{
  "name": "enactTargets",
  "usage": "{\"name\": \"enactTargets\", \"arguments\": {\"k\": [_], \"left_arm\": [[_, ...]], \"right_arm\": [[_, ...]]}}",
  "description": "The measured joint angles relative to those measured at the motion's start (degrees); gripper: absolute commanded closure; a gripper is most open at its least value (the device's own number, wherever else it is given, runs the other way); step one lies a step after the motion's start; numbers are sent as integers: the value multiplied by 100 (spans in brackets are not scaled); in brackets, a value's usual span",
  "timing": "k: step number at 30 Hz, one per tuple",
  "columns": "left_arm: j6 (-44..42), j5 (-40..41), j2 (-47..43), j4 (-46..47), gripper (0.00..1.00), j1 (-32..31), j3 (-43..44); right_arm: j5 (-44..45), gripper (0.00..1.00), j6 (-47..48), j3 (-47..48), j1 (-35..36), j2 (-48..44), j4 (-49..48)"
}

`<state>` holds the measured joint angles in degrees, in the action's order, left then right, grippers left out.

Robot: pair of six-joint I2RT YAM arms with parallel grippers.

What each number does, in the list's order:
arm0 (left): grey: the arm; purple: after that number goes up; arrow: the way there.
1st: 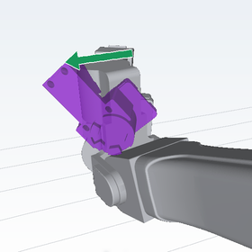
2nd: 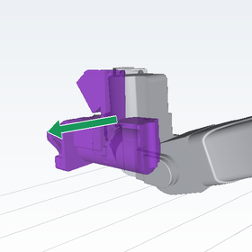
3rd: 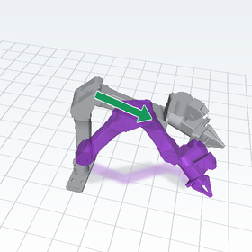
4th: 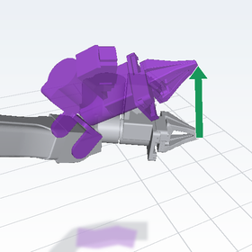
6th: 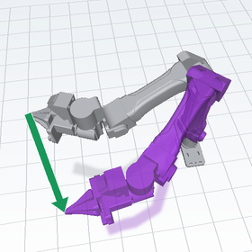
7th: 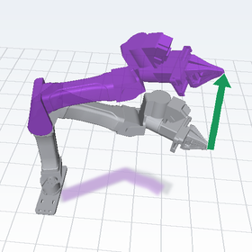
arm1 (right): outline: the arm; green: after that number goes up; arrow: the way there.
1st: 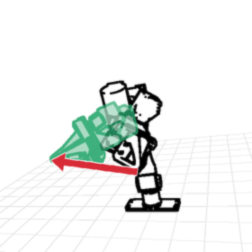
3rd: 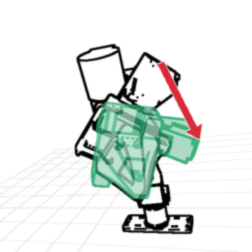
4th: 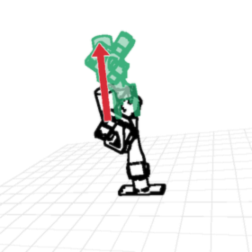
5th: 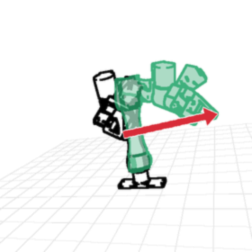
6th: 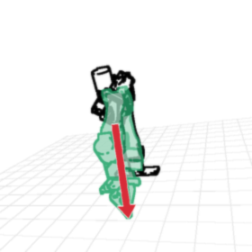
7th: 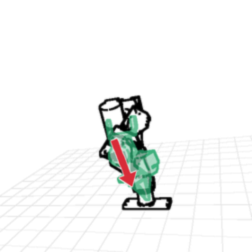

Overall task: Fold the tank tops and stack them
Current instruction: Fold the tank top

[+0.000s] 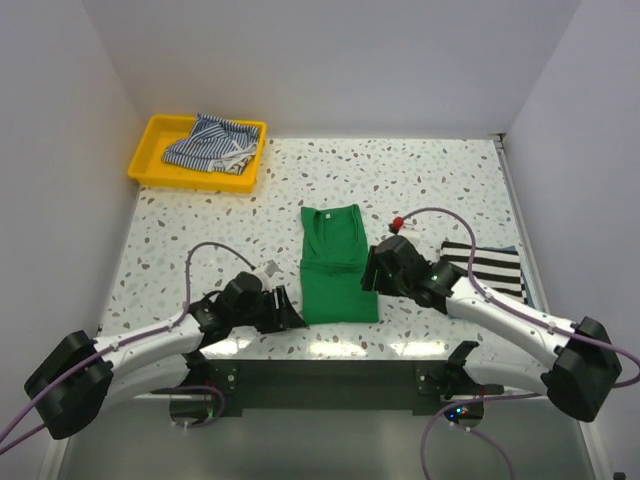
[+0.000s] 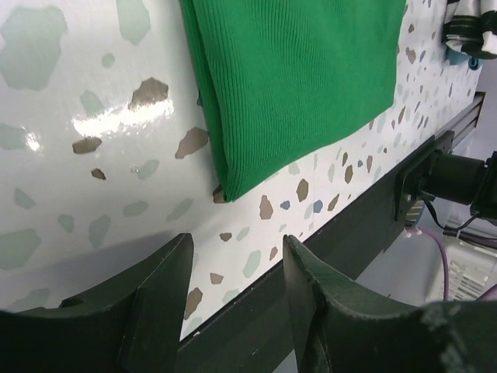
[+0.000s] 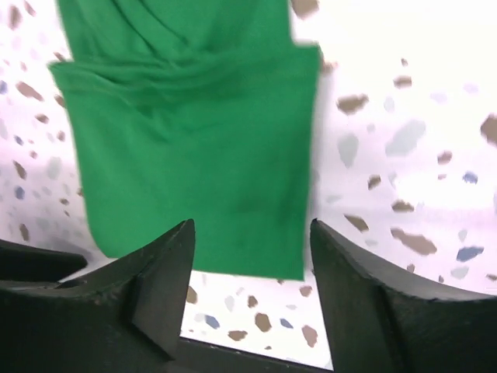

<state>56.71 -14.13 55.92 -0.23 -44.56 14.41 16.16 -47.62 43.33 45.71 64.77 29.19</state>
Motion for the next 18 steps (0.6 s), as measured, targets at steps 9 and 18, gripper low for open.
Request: {"name": "enactTargets", "arguments": {"k": [9, 18], "left_arm": [[920, 398, -133, 162, 46, -328, -319], [1451, 737, 247, 732, 48, -452, -363]], "right_arm": [[-890, 42, -1049, -1814, -2, -774, -26], [-1174, 49, -1847, -2332, -4, -1305, -601]]}}
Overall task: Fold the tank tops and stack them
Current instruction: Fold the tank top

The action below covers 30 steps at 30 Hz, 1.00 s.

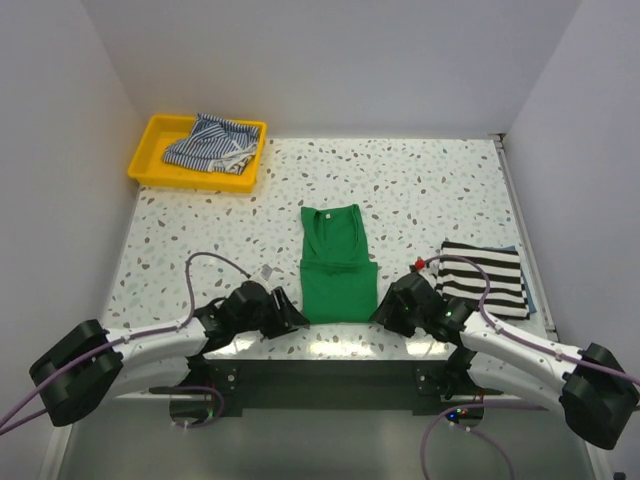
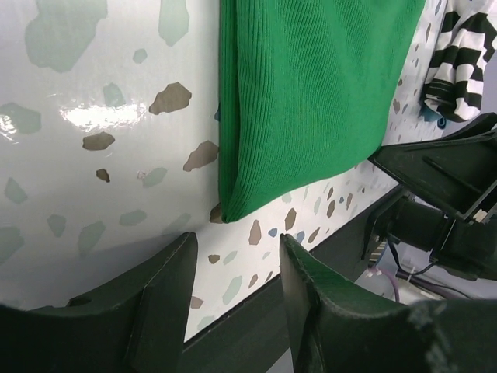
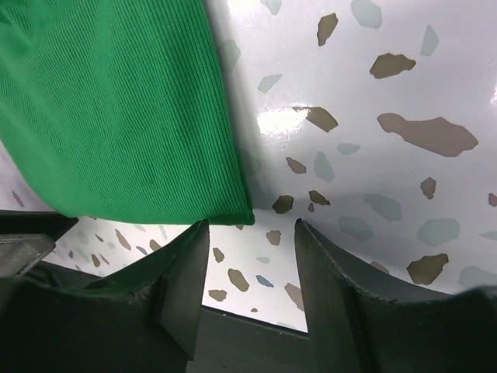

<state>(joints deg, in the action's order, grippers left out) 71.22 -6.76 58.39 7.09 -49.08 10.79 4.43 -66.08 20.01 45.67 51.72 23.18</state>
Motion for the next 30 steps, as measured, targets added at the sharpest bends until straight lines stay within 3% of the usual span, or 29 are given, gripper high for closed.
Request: {"name": "enactTargets", "arguments": {"k": [15, 19, 22, 25, 30], "left_arm": [[365, 197, 793, 946, 61, -214, -15], [367, 267, 909, 1003, 72, -238, 4], [284, 315, 1016, 951, 86, -238, 76], [109, 361, 1141, 826, 100, -243, 225], [-186, 448, 1158, 448, 100, -339, 459]], "right_arm": [[-83, 69, -634, -393, 2, 9, -706], [-57, 79, -625, -391, 2, 199, -907], [-22, 83, -557, -337, 2, 310, -925], [66, 95, -391, -249, 9, 391, -855], [188, 100, 2, -28, 9, 413, -494]]}}
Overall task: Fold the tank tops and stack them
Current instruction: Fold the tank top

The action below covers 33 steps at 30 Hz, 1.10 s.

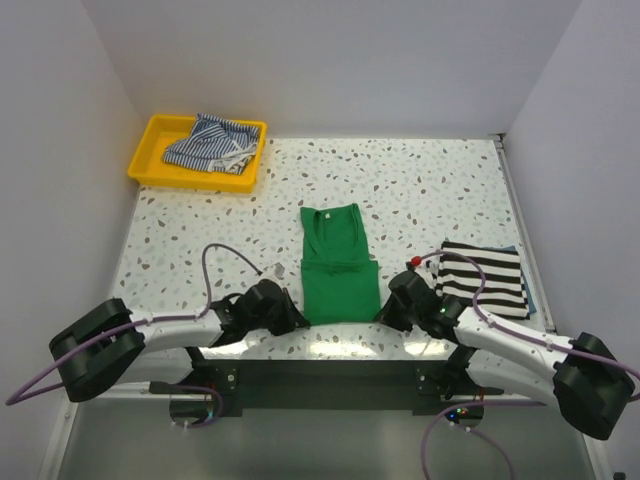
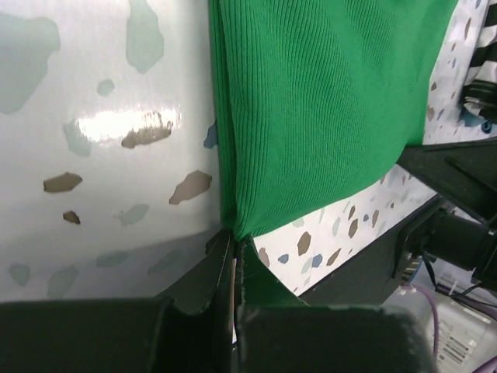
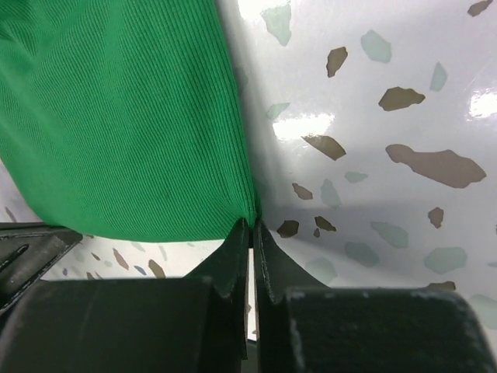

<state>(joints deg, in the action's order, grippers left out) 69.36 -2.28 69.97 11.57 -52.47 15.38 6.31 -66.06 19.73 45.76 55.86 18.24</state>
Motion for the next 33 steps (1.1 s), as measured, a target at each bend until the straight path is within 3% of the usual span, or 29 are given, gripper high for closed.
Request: {"name": "enactTargets", "arguments": {"k": [5, 13, 17, 25, 33], "left_arm": [[-46, 245, -442, -695, 100, -494, 44], [391, 713, -1305, -2114, 100, -1930, 164], [603, 946, -1637, -2835, 100, -2096, 501], [520, 1521, -1884, -3652, 100, -1792, 1816], [-323, 1379, -1510, -3578, 100, -192, 2535]], "right_arm": [[22, 100, 170, 74, 319, -334, 476], [564, 100, -382, 334, 2225, -1003, 1545], [920, 100, -599, 929, 2680, -767, 1998], [1679, 100, -461, 2337, 2575, -472, 2468], [1314, 100, 549, 2892, 857, 109, 2225]]}}
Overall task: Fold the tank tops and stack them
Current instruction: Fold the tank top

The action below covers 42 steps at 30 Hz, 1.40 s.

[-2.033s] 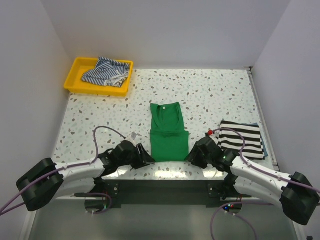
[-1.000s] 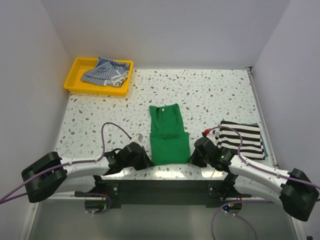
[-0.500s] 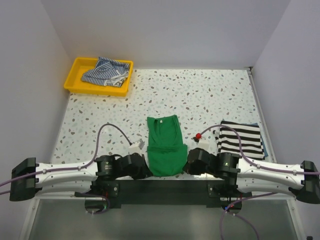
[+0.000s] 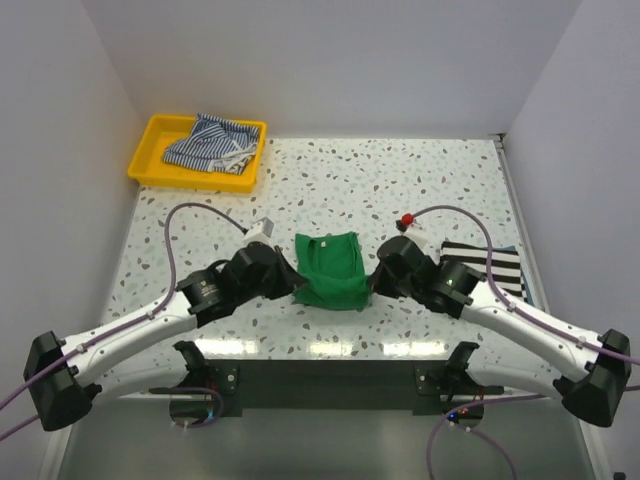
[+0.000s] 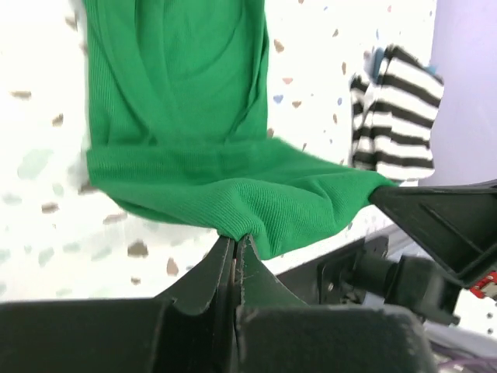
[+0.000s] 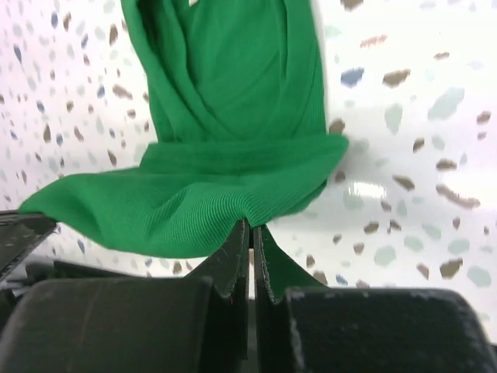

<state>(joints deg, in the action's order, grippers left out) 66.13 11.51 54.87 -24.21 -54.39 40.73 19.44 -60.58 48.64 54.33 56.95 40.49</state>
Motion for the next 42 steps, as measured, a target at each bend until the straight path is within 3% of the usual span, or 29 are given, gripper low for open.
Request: {"name": "enactTargets", "arguments": {"k": [6, 9, 11, 12, 14, 16, 19, 24, 31, 35, 42], "left_arm": [[-715, -660, 855, 603, 100, 1512, 605], [-988, -970, 1762, 1204, 98, 2216, 933], [-1174, -1178, 2498, 1692, 72, 2553, 1169], [-1274, -1285, 2938, 1996, 53, 2706, 1314], [-1434, -1427, 3770, 2400, 47, 2955, 1657], [-1532, -1572, 4393, 2776, 36, 3150, 1902], [-1670, -1635, 4629, 2914, 37, 3311, 2024], [-1930, -1567, 4321, 2896, 48, 3272, 2256], [-2041, -1025, 3626, 2798, 61, 2424, 1836], [-2033, -868, 3744, 2743, 62, 2011, 1373], [-2022, -675, 4232, 2715, 65, 1991, 828]], "right_arm": [[-905, 100, 925, 791, -1427, 1217, -498], [-1353, 91, 1362, 1414, -2170, 2201, -883], [-1552, 78, 1648, 1996, -2542, 3012, -1088], [-1589, 63, 1751, 2247, -2656, 3377, -1198], [-1655, 49, 2011, 2894, -2881, 4234, -1373], [-1722, 42, 2197, 3342, -3045, 4892, -1499], [-1670, 41, 2428, 3512, -3163, 5241, -1453], [-1473, 57, 2669, 3220, -3091, 4780, -1416], [-1220, 60, 2669, 2129, -2221, 3753, -1602], [-1279, 61, 2647, 1805, -2024, 4048, -1808], [-1318, 61, 2518, 1217, -2153, 4433, -2118]]}}
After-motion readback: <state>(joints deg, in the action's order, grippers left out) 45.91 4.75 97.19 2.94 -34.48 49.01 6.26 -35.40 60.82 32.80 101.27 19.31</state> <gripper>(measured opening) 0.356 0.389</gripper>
